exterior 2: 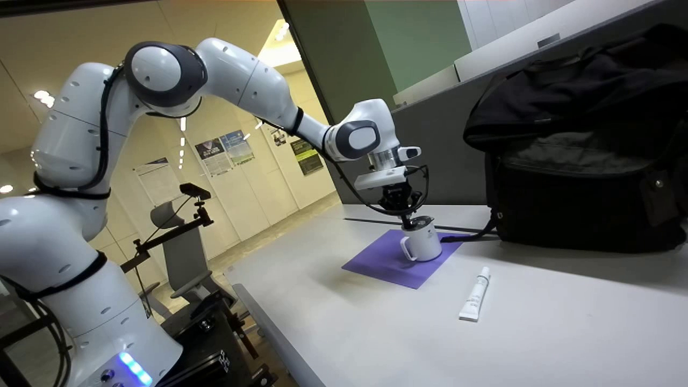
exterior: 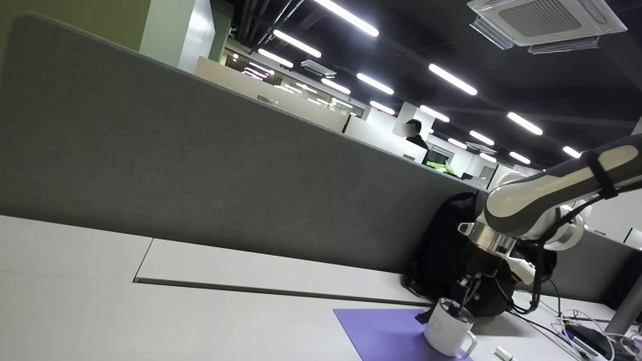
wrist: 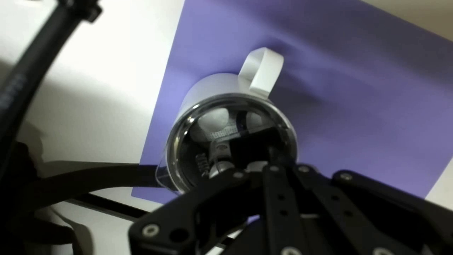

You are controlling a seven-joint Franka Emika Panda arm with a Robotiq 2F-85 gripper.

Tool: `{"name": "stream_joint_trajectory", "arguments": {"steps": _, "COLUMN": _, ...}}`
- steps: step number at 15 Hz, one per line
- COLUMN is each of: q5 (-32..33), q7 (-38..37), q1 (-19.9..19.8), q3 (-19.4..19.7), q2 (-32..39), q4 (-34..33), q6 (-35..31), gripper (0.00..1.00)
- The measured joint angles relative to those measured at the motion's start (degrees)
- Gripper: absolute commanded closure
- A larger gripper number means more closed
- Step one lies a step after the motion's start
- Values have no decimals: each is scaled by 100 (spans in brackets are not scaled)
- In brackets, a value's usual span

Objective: Open the coffee mug.

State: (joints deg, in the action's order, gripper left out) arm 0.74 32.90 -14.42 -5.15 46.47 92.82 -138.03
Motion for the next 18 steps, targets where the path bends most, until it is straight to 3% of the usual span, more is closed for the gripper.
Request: {"name": "stream_joint_trajectory", "arguments": {"steps": 18, "q5": 22, "q7": 89, "q1": -69, "q3": 51, "q2": -13, "q4": 0, "q6": -82, "gripper": 100}}
